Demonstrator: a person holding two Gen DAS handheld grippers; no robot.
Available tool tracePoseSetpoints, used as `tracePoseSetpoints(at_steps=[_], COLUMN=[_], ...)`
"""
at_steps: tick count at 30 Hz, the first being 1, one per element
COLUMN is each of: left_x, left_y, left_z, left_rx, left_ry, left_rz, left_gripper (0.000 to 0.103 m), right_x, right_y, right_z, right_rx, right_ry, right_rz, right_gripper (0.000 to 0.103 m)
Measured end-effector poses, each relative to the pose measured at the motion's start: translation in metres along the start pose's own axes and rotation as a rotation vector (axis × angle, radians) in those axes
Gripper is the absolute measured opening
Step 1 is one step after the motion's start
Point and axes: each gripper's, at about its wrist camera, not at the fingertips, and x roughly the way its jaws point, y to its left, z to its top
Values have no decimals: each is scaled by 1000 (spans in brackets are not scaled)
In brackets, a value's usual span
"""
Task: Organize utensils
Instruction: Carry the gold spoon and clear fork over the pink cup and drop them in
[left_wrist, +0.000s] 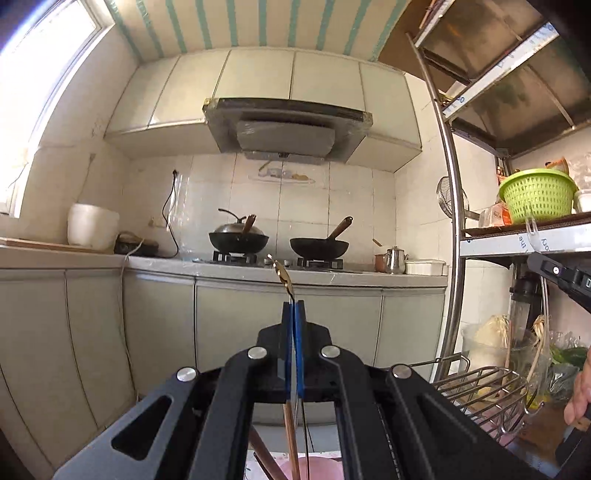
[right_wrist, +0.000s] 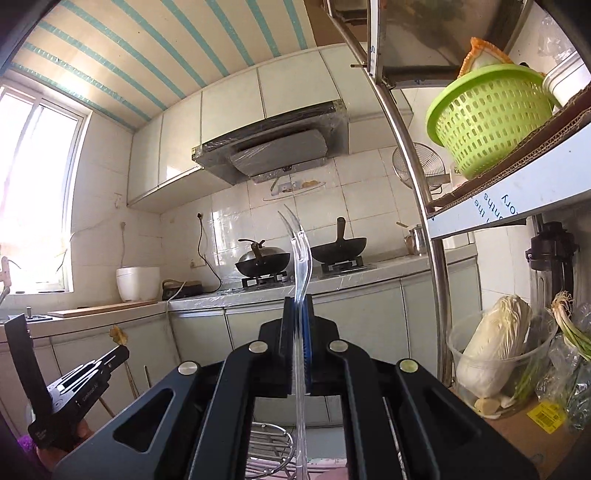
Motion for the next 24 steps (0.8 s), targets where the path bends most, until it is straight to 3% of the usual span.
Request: tracePoseSetpoints(at_steps=[5,9,16,24], left_x=[-13,-16,-18,-35], left_y=[-15,-22,-19,3], left_z=[-10,-25,-55,-68], left_rx=[85,132,130,77], left_ry=[-64,-61,36,154], left_rz=[17,16,0,-58], left_gripper=[1,1,1,1], right_x=[7,9,0,-23], right_y=[0,1,-5,-18], right_z=[-9,-24,-54,-84], right_rx=[-44,-100,-91,13], right_ry=[-22,-40,5,142], right_rz=[-10,-35,-52,-60], right_gripper=[5,5,5,5])
